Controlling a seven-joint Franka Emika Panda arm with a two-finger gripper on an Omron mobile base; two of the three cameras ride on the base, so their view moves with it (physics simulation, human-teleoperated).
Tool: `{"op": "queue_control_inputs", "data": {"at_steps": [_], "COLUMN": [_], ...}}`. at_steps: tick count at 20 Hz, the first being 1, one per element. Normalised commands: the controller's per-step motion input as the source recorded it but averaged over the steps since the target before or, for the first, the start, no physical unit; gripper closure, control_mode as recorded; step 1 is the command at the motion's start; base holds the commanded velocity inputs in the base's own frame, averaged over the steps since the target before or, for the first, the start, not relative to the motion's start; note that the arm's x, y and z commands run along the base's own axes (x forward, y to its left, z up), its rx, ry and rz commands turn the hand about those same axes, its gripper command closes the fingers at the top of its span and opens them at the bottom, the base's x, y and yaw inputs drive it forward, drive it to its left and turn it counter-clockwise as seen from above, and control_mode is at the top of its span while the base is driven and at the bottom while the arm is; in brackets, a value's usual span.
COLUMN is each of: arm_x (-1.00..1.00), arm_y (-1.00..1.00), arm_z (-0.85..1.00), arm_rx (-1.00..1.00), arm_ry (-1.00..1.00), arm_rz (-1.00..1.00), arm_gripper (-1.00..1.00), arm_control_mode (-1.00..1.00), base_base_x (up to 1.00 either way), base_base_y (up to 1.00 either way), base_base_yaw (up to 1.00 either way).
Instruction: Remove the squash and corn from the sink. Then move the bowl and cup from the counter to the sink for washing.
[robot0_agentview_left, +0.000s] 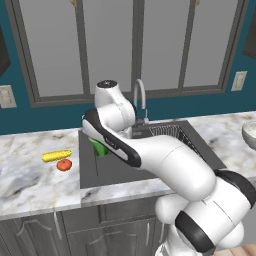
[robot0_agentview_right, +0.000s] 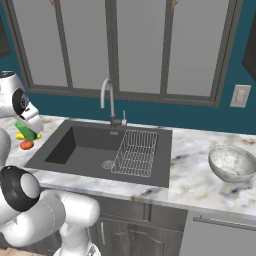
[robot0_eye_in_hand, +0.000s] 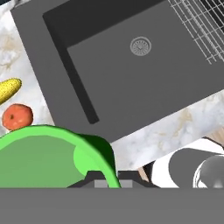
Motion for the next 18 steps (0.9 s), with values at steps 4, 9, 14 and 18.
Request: {"op": "queue_control_inputs", "data": {"at_steps": [4, 9, 14, 18], "arm_x": [0.04, 0.08, 0.12, 0.16], "arm_y": [-0.28, -0.27, -0.27, -0.23], "arm_z": [0.0, 0.0, 0.0, 0.0], "arm_rx": [-0.06, -0.07, -0.07, -0.03], "arm_ry": [0.0, 0.0, 0.02, 0.03], "arm_rz": [0.0, -0.01, -0.02, -0.02], "arm_gripper": [1.0, 1.0, 1.0, 1.0], "arm_control_mode": [-1.0, -1.0, -1.0, -1.0], "base_base_x": [0.0, 0.0, 0.0, 0.0], "base_base_y": [0.0, 0.0, 0.0, 0.0], "base_base_yaw": [0.0, 0.0, 0.0, 0.0]}}
